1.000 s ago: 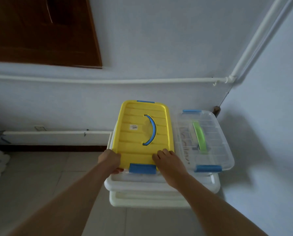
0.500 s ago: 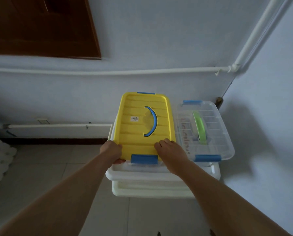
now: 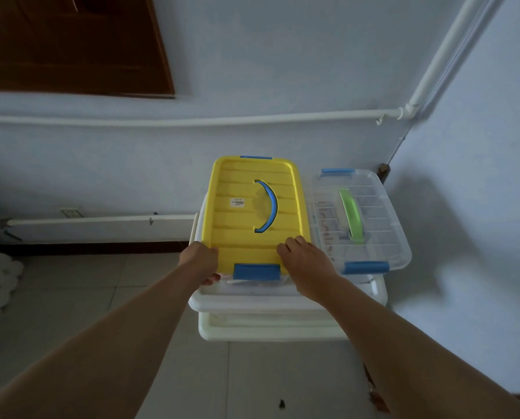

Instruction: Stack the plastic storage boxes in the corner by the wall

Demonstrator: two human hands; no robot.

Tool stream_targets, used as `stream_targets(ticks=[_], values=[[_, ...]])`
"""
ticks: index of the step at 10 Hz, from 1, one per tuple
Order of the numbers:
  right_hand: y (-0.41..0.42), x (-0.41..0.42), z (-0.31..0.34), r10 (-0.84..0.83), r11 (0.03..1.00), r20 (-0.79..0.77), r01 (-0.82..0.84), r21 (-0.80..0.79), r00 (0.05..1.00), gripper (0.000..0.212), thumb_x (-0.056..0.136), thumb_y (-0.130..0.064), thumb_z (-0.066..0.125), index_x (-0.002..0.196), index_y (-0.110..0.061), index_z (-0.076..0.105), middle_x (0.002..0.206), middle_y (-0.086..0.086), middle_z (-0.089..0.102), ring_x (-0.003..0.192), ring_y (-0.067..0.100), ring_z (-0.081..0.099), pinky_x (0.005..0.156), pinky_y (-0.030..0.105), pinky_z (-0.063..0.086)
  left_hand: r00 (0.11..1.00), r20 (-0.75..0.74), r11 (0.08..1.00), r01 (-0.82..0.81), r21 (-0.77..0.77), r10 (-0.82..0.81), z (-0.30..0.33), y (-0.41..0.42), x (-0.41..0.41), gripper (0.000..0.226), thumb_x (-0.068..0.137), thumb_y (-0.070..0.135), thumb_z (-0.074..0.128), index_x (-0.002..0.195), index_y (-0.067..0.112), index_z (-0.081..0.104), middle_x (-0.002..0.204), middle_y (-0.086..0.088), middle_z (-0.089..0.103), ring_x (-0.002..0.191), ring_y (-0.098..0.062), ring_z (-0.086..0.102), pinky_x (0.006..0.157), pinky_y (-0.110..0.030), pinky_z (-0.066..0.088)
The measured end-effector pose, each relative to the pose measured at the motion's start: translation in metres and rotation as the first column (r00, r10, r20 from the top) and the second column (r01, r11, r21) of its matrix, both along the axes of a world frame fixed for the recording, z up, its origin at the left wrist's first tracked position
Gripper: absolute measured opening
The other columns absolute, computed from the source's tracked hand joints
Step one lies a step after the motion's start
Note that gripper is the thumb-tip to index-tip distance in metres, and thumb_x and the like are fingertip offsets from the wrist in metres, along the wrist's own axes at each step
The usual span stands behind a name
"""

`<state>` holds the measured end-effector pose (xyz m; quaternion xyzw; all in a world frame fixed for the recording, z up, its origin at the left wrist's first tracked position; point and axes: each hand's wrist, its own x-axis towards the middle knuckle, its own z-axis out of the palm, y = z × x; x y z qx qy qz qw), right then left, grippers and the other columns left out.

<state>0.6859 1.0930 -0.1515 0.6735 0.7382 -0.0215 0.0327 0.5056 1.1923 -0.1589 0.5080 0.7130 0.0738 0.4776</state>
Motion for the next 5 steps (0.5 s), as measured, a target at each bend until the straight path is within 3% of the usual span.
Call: stream_targets(ticks=[1,2,3,5], values=[[-0.005,-0.002,0.005,-0.045,0.999,-0.015,0.044,-0.010,0.999,0.039,0.082,0.003,0.056,0.118,-0.009,0.047,0.118,0.007,0.051,0.110,0.022,0.047,0.088,0.029,0.040,0.999,-0.004,0.999,0.048,-0.008,-0.048,0.000,-0.008,-0.002,0.042,0.096,0.031,0.045,0.126,0.003,0.040,0.083,-0.012,0.058,0.068,-0.024,0.064,0.048,-0.029,0.046],[-0.016,-0.007,0.010,-0.140,0.990,-0.068,0.140,0.005,0.988,0.041,0.080,0.000,0.058,0.118,-0.010,0.048,0.121,0.006,0.049,0.110,0.021,0.047,0.091,0.029,0.041,0.992,-0.080,0.995,0.100,0.015,-0.099,0.007,-0.019,-0.004,0.057,0.092,0.034,0.053,0.135,0.003,0.031,0.116,-0.018,0.056,0.100,-0.032,0.062,0.061,-0.034,0.051],[-0.028,-0.004,0.011,-0.224,0.973,-0.080,0.227,0.028,0.971,0.050,0.080,-0.006,0.060,0.127,-0.012,0.044,0.130,0.006,0.043,0.118,0.023,0.044,0.097,0.031,0.042,0.973,-0.158,0.983,0.178,0.047,-0.168,0.016,-0.030,-0.008,0.070,0.088,0.033,0.060,0.139,-0.002,0.025,0.134,-0.019,0.047,0.120,-0.034,0.051,0.081,-0.036,0.043],[-0.065,-0.001,0.032,-0.402,0.916,-0.132,0.399,-0.048,0.906,0.066,0.084,-0.019,0.065,0.138,-0.012,0.029,0.133,0.008,0.041,0.120,0.024,0.045,0.099,0.034,0.044,0.941,-0.221,0.955,0.282,0.096,-0.256,0.035,-0.059,-0.024,0.072,0.081,0.033,0.068,0.135,-0.002,0.035,0.132,-0.016,0.051,0.118,-0.030,0.053,0.081,-0.031,0.043]])
